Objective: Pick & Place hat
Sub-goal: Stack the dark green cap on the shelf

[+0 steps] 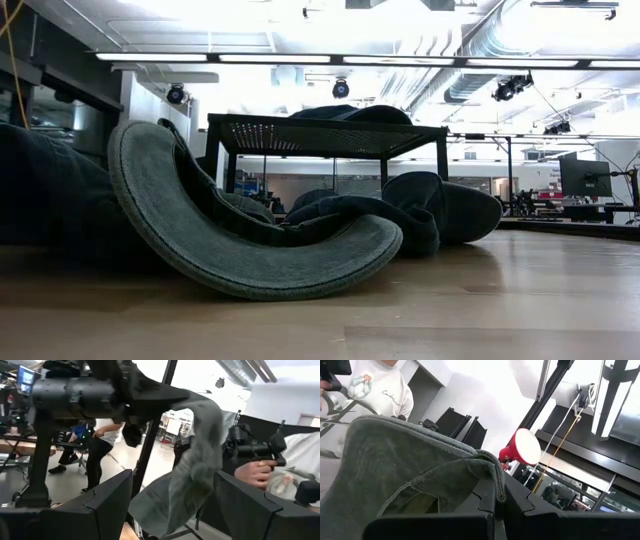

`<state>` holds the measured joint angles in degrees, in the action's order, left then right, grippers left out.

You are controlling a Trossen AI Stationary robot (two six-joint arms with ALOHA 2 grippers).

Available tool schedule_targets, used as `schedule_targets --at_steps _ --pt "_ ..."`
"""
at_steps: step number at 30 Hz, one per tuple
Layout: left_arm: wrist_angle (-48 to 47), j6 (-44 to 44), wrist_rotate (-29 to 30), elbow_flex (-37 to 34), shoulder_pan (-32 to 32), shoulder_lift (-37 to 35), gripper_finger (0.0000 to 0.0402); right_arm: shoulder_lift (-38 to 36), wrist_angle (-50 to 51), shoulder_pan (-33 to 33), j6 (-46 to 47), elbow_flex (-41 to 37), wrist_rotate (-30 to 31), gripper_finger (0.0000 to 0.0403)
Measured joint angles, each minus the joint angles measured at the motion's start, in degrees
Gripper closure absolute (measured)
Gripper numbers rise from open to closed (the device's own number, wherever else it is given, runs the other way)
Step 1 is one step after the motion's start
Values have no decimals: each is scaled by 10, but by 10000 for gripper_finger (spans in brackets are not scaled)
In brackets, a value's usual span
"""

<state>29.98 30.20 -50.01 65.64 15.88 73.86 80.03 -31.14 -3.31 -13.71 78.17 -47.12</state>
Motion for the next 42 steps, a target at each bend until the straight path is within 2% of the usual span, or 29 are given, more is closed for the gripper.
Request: schedule_targets --at_steps 16,24,29,39,42 --pt "0 -29 20 31 -62 38 126 0 0 -2 -2 0 4 402" --pt "1 -25 40 31 -63 37 135 0 3 -5 0 0 29 402" --pt "0 -28 49 31 -70 37 193 0 5 -9 3 0 35 402" --pt "-1 -29 36 31 -69 37 381 0 17 -9 8 0 37 400" --pt "-1 -29 28 31 -69 37 383 0 18 -9 13 0 37 399"
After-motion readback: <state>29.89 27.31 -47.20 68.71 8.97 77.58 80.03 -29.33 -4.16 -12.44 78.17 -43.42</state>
